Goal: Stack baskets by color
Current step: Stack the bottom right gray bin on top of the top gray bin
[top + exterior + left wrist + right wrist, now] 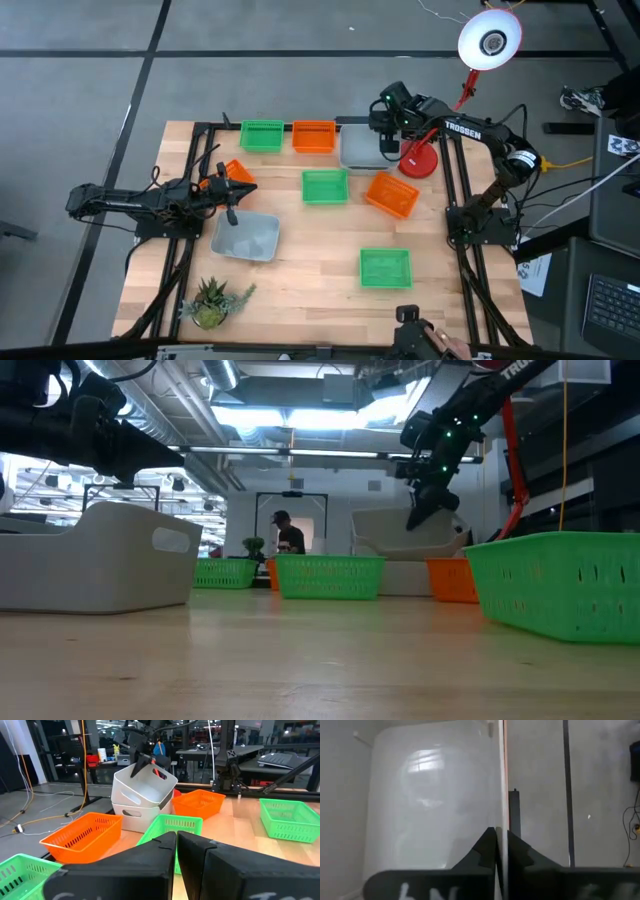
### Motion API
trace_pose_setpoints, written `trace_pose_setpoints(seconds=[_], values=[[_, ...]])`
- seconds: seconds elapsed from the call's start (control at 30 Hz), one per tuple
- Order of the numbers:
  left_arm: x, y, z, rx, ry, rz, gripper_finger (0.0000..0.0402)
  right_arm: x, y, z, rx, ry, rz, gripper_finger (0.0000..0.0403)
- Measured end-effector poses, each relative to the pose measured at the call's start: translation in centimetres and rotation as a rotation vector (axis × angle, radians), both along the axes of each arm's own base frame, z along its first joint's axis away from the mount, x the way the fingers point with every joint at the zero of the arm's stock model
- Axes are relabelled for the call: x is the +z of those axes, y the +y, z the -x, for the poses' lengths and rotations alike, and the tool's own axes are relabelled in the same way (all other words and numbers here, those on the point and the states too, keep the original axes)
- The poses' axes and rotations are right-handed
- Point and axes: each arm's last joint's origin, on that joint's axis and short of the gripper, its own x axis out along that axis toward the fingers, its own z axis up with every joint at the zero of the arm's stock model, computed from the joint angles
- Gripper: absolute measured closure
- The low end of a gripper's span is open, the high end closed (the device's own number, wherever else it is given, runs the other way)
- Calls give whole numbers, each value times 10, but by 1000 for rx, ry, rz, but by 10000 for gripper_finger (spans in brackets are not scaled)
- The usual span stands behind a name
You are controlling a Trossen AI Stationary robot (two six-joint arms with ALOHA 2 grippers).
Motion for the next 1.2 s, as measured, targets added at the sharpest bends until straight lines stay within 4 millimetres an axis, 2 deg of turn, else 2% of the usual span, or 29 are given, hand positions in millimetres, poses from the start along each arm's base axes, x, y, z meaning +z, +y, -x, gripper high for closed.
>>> trace_pose_setpoints(seconds=[0.33,0.57,0.7,0.87,1.2], values=[[0,0,0,1,0,0,392,10,-2,-3,9,-30,13,326],[0,0,0,0,1,0,392,13,-2,-3,17,-41,6,318],[0,0,0,0,1,0,392,13,-2,-3,16,-40,4,332],[0,0,0,0,1,0,392,13,-3,-4,22,-44,16,393],[0,0,0,0,1,0,392,13,-2,-4,33,-56,1,400]])
